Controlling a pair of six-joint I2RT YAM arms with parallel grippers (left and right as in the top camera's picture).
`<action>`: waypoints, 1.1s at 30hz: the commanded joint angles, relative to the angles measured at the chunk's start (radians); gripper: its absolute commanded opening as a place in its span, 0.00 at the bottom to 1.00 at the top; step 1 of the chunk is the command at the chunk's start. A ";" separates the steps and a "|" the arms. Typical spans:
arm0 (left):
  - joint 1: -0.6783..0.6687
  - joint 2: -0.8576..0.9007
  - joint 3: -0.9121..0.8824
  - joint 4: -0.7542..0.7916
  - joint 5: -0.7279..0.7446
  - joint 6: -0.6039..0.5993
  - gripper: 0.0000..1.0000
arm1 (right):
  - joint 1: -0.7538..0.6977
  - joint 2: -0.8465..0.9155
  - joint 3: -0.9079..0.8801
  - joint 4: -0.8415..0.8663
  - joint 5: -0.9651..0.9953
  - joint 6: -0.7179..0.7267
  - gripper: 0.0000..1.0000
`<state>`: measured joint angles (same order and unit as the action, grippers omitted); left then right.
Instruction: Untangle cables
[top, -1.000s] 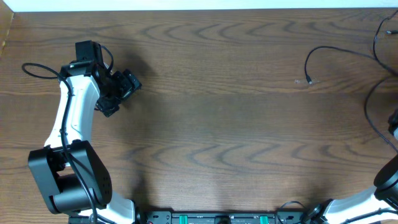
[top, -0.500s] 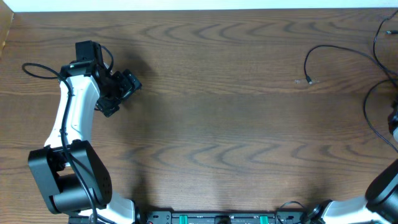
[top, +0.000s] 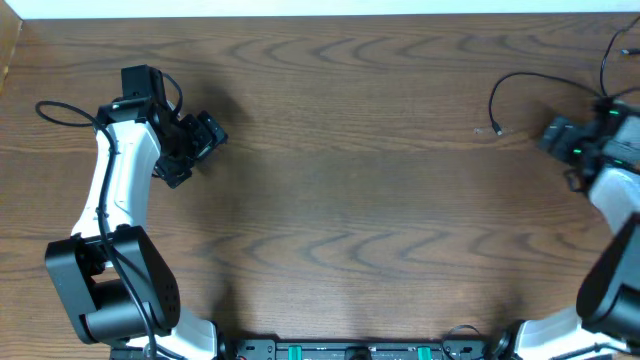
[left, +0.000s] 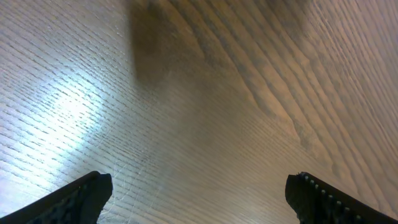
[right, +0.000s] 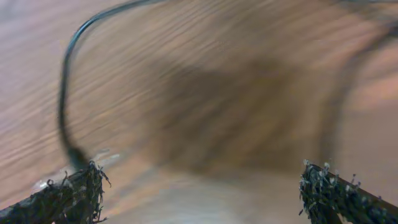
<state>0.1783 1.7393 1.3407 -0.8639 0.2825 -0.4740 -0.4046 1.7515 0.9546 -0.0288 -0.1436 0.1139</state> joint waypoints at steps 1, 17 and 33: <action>0.000 0.005 -0.002 -0.003 -0.007 -0.002 0.94 | 0.074 0.063 0.002 0.058 -0.031 0.027 0.99; 0.000 0.005 -0.002 -0.003 -0.007 -0.002 0.94 | 0.242 0.373 0.003 0.512 0.007 0.027 0.99; 0.000 0.005 -0.002 -0.003 -0.007 -0.002 0.94 | 0.244 0.402 0.002 0.453 0.025 0.027 0.82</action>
<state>0.1783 1.7393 1.3407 -0.8639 0.2825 -0.4740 -0.1696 2.0903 0.9825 0.4717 -0.1028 0.1184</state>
